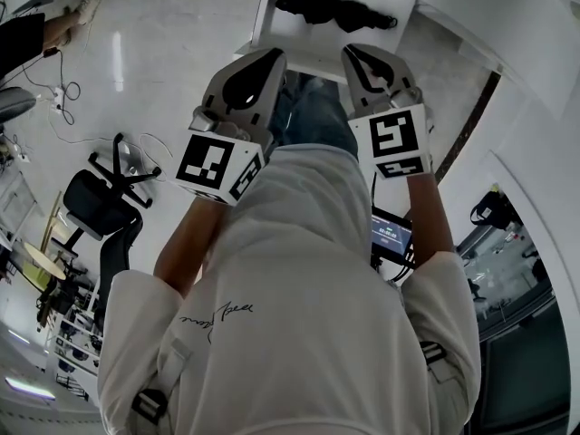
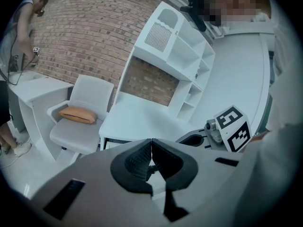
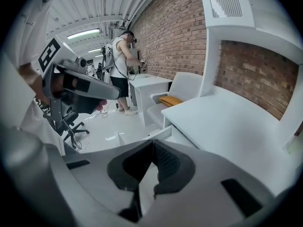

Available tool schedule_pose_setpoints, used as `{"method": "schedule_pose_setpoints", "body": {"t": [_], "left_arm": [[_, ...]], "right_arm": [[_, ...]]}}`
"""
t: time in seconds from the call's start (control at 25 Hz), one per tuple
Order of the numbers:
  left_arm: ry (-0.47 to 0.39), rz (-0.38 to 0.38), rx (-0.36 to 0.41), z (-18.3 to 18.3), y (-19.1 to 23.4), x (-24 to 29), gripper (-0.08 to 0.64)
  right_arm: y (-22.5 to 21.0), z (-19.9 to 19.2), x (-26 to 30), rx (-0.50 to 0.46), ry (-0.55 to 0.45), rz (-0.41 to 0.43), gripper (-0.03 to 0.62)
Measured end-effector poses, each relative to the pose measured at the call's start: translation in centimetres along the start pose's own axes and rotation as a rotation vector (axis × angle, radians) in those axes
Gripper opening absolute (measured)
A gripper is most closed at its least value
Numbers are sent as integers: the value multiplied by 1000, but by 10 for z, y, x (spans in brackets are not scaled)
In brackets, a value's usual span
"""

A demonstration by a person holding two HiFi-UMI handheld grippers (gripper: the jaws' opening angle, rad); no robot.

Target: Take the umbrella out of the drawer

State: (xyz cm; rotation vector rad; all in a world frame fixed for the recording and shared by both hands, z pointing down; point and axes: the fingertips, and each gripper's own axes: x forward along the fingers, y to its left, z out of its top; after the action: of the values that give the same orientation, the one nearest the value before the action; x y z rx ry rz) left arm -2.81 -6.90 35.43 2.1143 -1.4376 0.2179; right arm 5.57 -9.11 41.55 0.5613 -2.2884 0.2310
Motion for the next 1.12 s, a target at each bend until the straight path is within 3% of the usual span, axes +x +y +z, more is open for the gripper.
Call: {"method": "schedule_pose_setpoints", "body": {"t": [0.84, 1.12], "left_arm": [[100, 24, -29, -34, 2, 23, 17], [103, 30, -37, -30, 1, 29, 17]], "right_arm": [[-11, -47, 49, -71, 111, 61, 26], [-19, -56, 61, -98, 133, 70, 27]]}}
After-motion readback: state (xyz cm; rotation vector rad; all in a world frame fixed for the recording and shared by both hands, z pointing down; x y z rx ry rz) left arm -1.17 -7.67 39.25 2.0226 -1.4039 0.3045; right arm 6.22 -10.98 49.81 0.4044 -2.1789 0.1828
